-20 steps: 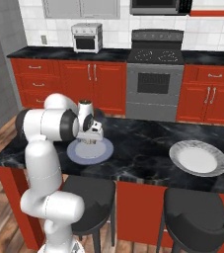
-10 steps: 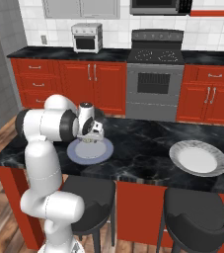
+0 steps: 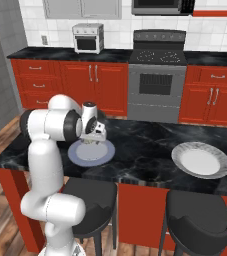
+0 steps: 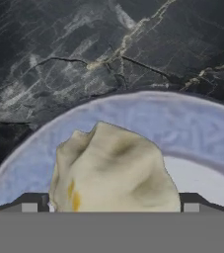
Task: Place two dumplings into each of the tupperware containers and then place the containers in the fridge.
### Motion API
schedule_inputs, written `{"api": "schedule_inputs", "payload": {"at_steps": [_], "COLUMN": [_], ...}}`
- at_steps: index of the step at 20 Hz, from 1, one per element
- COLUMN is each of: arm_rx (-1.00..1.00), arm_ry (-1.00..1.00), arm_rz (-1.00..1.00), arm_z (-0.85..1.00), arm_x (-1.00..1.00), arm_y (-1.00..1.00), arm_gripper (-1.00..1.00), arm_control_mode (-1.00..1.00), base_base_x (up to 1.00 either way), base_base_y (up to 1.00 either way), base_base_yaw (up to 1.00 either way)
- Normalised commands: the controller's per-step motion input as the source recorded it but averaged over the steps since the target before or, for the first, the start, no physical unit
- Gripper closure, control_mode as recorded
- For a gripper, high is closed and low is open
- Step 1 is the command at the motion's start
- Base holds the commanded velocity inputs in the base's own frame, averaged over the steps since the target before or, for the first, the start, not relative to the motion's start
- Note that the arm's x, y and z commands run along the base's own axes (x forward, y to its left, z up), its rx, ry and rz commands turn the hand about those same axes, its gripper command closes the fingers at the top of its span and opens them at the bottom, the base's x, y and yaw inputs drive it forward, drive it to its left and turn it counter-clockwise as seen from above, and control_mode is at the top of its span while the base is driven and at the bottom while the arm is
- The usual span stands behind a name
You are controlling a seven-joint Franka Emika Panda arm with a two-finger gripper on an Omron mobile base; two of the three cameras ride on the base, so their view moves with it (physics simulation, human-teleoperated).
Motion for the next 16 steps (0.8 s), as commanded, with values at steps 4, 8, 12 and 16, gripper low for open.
{"api": "schedule_inputs", "payload": {"at_steps": [4, 8, 12, 16], "arm_rx": [0.0, 0.0, 0.0, 0.0], "arm_ry": [0.07, 0.02, 0.07, 0.14], "arm_rz": [0.0, 0.01, 0.04, 0.03], "arm_z": [-0.09, 0.0, 0.58, 0.85], "arm_x": [0.0, 0.0, -0.21, -0.91], "arm_y": [0.01, 0.02, -0.12, -0.29], "arm_gripper": [1.0, 1.0, 1.0, 1.0], "arm_control_mode": [-1.0, -1.0, -1.0, -1.0], "base_base_x": [0.0, 0.0, 0.0, 0.0], "base_base_y": [0.0, 0.0, 0.0, 0.0], "base_base_yaw": [0.0, 0.0, 0.0, 0.0]}}
